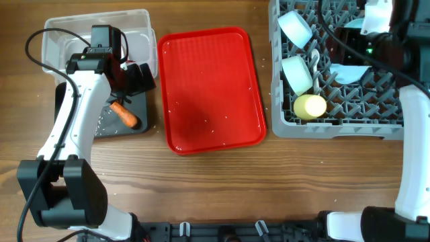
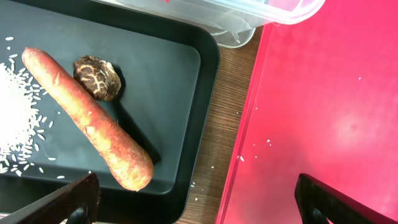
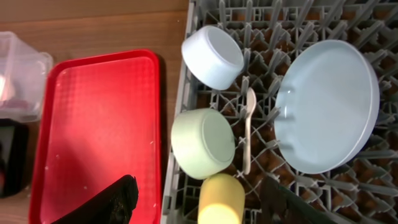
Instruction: Sort waste into correct bins and load items into the dishwasher rack
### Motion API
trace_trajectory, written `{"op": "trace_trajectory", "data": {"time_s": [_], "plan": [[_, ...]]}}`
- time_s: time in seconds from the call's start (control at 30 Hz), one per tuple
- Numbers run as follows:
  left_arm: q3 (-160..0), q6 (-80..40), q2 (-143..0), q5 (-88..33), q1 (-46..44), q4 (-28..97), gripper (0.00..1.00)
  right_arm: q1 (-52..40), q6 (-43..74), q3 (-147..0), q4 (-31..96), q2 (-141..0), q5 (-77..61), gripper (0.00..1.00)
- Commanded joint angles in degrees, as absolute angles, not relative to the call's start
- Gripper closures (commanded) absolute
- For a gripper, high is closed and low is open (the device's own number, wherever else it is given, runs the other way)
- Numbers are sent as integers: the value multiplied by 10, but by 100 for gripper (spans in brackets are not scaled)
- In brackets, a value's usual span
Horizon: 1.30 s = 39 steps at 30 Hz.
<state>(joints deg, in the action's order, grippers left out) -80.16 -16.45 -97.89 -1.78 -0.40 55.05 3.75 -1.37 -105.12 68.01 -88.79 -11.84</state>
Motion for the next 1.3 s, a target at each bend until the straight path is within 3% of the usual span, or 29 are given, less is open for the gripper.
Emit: {"op": "trace_trajectory", "data": {"time_s": [0.0, 0.1, 0.13, 0.17, 0.3, 0.47, 0.83, 0.9, 1.1, 1.27], "plan": [[-806, -168, -966, -14, -1, 549, 0, 37, -14, -1055, 698, -881, -137, 34], [-806, -168, -966, -15, -1, 549, 0, 37, -14, -1055, 717, -854, -134, 30], [-806, -168, -966, -15, -1, 549, 0, 37, -15, -1055, 730, -839, -129, 22], [-806, -168, -966, -14, -1, 549, 0, 37, -15, -1055, 747, -820, -110, 0], [-806, -168, -966, -14, -1, 549, 0, 37, -7, -1055, 776, -739, -76, 0], [-806, -168, -966, -15, -1, 549, 0, 37, 127, -1055, 776, -689, -84, 0], [-806, -168, -966, -14, -1, 549, 0, 36, 113, -1023, 754, -689, -59, 0], [-806, -168, -966, -14, -1, 549, 0, 36, 89, -931, 674, -635, -58, 0], [-806, -168, -966, -14, -1, 549, 0, 36, 77, -428, 239, -362, -65, 0], [-806, -168, -966, -14, -1, 549, 0, 33, 118, -152, 26, -203, -104, 0]]}}
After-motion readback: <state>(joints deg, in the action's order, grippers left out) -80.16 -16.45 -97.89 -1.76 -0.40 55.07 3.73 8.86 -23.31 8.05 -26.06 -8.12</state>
